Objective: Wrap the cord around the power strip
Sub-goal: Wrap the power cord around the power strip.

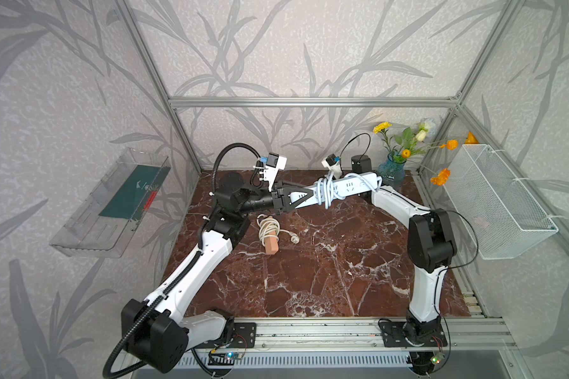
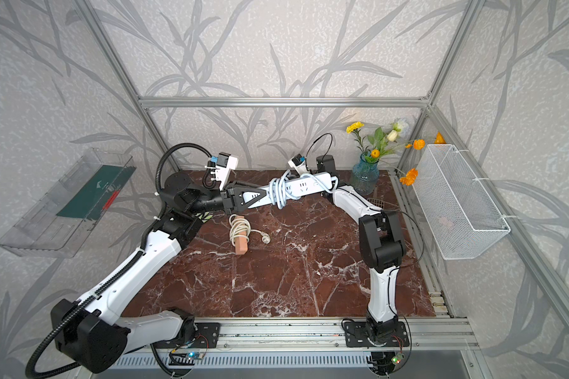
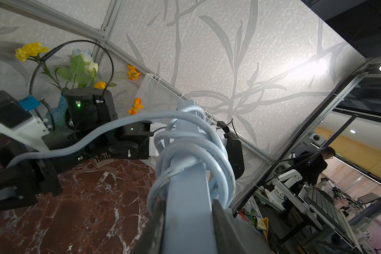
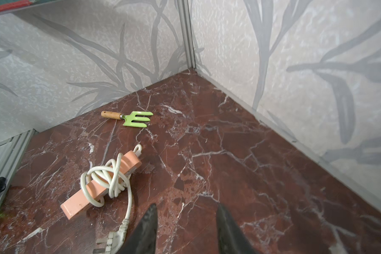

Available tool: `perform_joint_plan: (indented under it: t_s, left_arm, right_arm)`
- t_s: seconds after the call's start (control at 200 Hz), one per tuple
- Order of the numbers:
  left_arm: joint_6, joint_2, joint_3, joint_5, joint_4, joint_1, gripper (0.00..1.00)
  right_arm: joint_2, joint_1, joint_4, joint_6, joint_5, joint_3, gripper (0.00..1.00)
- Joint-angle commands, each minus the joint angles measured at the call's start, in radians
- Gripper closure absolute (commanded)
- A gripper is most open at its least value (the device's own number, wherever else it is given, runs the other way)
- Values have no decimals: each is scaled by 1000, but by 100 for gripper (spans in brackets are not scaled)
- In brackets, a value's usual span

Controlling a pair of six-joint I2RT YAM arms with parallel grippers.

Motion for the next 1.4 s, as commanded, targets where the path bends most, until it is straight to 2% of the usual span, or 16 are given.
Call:
perform_joint_plan:
  t_s: [0.0, 0.09, 0.12, 0.16, 0.255, 0.335, 0.47, 0.635, 0.72, 0.85, 0.92, 0.98, 1.075, 1.219, 1.334, 1.394]
  left_arm:
    - [15, -15, 59, -14, 84, -2, 100]
    - [51, -22, 57, -74, 38, 9, 100]
    - [57, -25, 53, -100, 29, 15, 100]
    - [66, -29, 50, -141, 13, 27, 100]
    - [78, -37, 38, -238, -7, 58, 100]
    - [72, -36, 27, -309, -1, 80, 100]
    - [70, -39, 5, -442, 13, 100, 100]
    - [110, -52, -12, -576, -74, 126, 100]
    - [85, -52, -38, -622, -56, 136, 100]
    - [48, -50, -54, -595, -1, 141, 100]
    - [31, -52, -51, -565, 15, 140, 100]
    - [-1, -52, -57, -542, 36, 139, 100]
    - [-99, -57, -97, -523, 120, 138, 100]
    - [-255, -58, -172, -532, 251, 119, 100]
    - [-291, -64, -204, -539, 271, 98, 100]
    - [-307, -70, -220, -546, 284, 96, 100]
  right_arm:
    - [-98, 1, 187, 99, 47, -52, 58]
    - [-128, 3, 210, 126, 76, -102, 67]
    - [-143, 8, 225, 138, 106, -126, 73]
    - [-165, 15, 257, 164, 142, -169, 80]
    - [-231, 47, 350, 215, 206, -301, 90]
    - [-292, 99, 394, 218, 267, -406, 94]
    - [-402, 201, 364, 160, 374, -534, 100]
    - [-508, 253, 295, 134, 453, -632, 100]
    - [-532, 294, 153, 29, 495, -602, 100]
    - [-513, 368, -65, -131, 557, -518, 100]
    - [-477, 376, -134, -168, 597, -471, 100]
    - [-439, 368, -156, -173, 636, -436, 100]
    - [-362, 325, -189, -159, 619, -352, 100]
    - [-251, 268, -162, -93, 535, -237, 100]
    - [-223, 244, -124, -36, 460, -198, 100]
    - [-232, 214, -59, 37, 387, -221, 100]
